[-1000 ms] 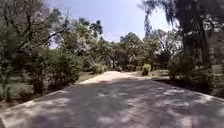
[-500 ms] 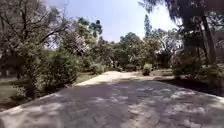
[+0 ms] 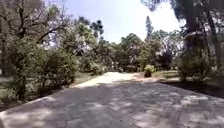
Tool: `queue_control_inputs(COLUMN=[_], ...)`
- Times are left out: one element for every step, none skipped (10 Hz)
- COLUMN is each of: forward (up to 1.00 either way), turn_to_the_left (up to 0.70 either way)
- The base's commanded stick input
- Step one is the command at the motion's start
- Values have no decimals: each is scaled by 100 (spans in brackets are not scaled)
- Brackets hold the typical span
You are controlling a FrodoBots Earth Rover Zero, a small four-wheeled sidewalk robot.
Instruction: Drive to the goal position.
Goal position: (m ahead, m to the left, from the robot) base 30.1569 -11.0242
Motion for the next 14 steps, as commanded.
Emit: queue_control_inputs(forward=[70,70,70,70,70,70,70,70,70,70,70,70,70,70], turn_to_the_left=[0,0,0,0,0,0,-35,-35,-35,-35,-25,-7,0,0])
